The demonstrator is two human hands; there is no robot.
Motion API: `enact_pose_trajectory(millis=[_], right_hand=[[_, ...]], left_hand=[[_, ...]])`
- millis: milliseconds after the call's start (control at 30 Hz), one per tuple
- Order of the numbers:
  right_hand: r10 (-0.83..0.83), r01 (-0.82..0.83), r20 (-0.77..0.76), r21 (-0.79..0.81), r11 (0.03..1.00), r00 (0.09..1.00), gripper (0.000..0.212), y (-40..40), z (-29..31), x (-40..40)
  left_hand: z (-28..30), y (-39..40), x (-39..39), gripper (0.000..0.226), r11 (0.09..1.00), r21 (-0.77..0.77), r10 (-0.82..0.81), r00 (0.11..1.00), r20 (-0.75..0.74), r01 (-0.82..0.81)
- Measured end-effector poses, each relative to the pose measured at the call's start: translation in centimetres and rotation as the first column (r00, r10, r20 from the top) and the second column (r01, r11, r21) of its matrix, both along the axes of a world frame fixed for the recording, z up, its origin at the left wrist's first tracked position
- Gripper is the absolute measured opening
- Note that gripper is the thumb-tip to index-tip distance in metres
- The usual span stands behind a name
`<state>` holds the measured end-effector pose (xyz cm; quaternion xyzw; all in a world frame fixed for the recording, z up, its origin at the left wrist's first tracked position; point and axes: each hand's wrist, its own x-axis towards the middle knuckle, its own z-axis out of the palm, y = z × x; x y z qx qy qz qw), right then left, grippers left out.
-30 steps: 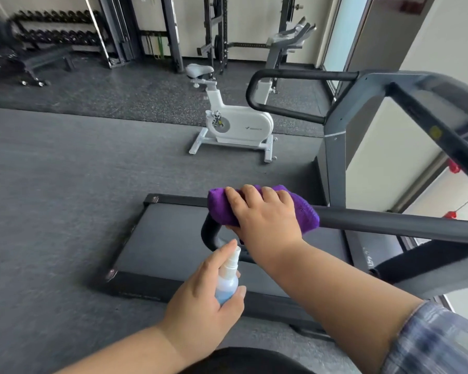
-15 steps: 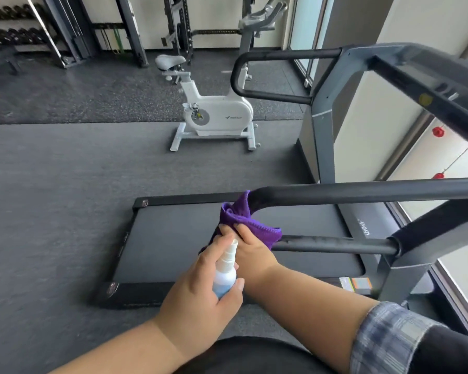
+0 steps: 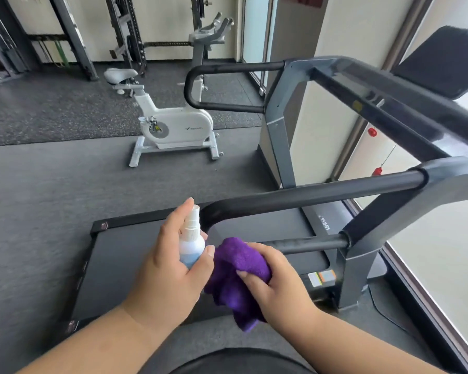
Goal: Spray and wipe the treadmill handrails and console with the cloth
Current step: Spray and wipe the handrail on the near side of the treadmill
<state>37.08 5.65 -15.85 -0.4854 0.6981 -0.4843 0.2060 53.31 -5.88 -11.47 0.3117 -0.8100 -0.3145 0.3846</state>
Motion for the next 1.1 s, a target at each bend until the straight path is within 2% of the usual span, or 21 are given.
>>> enact_pose_trajectory(millis=[33, 100, 367, 500, 633, 800, 1100], right_hand=[[-0.019, 0.023, 0.125, -0.030, 0.999, 0.992, 0.035, 0.9, 0.4, -0.5], [-0.067, 0.085, 0.262, -0.057, 0.995, 0.963, 0.031, 2.5, 0.7, -1.6], [-0.239, 0.269, 0.400, -0.019, 0.963, 0.885, 0.029, 6.6, 2.5, -7.9], [-0.287, 0.330, 0.506, 0.005, 0.944, 0.813, 0.033, 9.0, 2.8, -11.6], [-0.299, 0.354, 0.558, 0.011, 0.935, 0.774, 0.039, 11.4, 2.7, -15.2], [-0.373, 0.427, 0.542, 0.029, 0.904, 0.753, 0.041, 13.2, 2.5, -18.8], [-0.449, 0.458, 0.564, 0.137, 0.878, 0.693, 0.052, 15.3, 1.5, -24.4]], left_hand=[[0.1, -0.2, -0.8, 0.074, 1.000, -0.001, 0.003, 1.000, 0.008, -0.003], [0.5, -0.3, -2.4, 0.075, 1.000, 0.002, 0.012, 1.000, 0.023, -0.012], [2.6, 2.7, -10.0, 0.074, 0.999, -0.048, -0.018, 0.990, 0.139, 0.024], [2.8, 5.0, -13.6, 0.074, 0.999, -0.036, -0.007, 0.977, 0.213, 0.015], [3.8, 5.7, -17.8, 0.071, 0.997, -0.069, -0.018, 0.944, 0.331, 0.043], [6.1, 6.9, -24.7, 0.070, 0.984, -0.138, -0.027, 0.856, 0.516, 0.114], [5.7, 9.6, -33.1, 0.057, 0.971, -0.200, 0.012, 0.806, 0.591, 0.132]])
